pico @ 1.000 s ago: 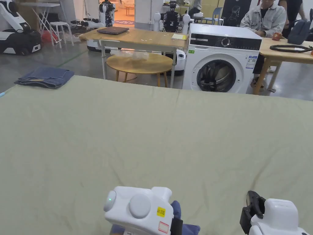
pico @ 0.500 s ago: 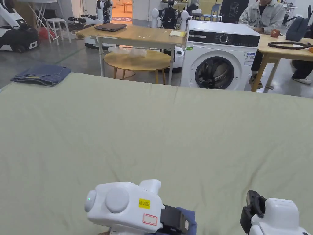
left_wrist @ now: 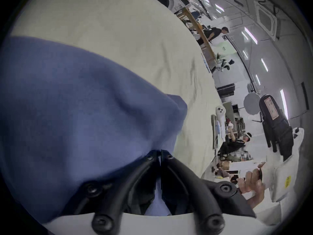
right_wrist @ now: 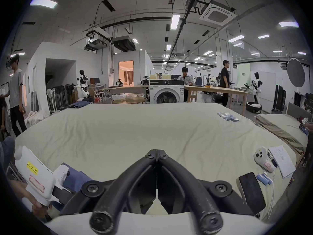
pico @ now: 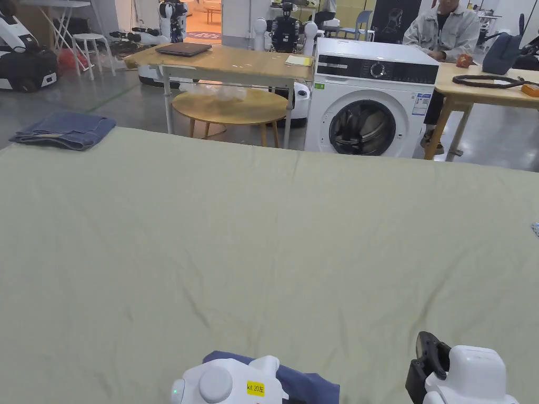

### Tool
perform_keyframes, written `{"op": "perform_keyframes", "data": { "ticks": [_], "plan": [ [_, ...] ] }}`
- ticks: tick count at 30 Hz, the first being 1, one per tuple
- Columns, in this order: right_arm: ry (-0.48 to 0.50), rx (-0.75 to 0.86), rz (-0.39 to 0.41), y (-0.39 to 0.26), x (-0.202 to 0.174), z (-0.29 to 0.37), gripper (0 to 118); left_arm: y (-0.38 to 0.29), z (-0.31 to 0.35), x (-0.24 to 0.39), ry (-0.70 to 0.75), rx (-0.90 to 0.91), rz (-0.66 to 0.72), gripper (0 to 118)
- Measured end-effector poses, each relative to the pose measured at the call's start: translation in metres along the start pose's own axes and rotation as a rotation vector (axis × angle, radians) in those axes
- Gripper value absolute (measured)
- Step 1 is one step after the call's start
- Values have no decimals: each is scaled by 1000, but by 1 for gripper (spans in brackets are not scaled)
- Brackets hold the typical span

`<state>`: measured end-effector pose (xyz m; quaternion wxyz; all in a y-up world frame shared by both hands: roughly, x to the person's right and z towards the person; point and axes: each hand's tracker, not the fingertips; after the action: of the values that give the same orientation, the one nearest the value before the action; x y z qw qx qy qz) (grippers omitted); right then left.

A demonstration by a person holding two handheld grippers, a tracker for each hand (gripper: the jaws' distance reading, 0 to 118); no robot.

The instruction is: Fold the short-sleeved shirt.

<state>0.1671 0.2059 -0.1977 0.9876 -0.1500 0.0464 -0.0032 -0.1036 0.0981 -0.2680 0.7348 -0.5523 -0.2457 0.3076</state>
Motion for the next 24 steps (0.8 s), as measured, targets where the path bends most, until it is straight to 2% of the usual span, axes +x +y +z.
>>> {"op": "perform_keyframes", "data": {
  "ticks": [4, 8, 11, 16, 18, 20, 24],
  "plan": [
    [11, 7, 2, 2, -4, -3, 0, 1, 18, 17, 18, 2, -64, 1],
    [12, 17, 3, 6, -10, -7, 0, 2, 62, 26, 55, 143, -189, 1],
    [17, 25, -5, 10, -15, -11, 0, -1, 108, 33, 136, 326, -257, 1],
    [26, 68, -18, 18, -28, -13, 0, -14, 163, 36, 416, 741, -362, 1],
    [19, 88, -21, 22, -32, -12, 0, -18, 177, 28, 472, 880, -408, 1],
    [26, 111, -21, 25, -35, -11, 0, -24, 184, 31, 590, 1007, -445, 1],
    [26, 140, -20, 32, -39, -8, 0, -35, 194, 34, 652, 1193, -538, 1]
  ]
}}
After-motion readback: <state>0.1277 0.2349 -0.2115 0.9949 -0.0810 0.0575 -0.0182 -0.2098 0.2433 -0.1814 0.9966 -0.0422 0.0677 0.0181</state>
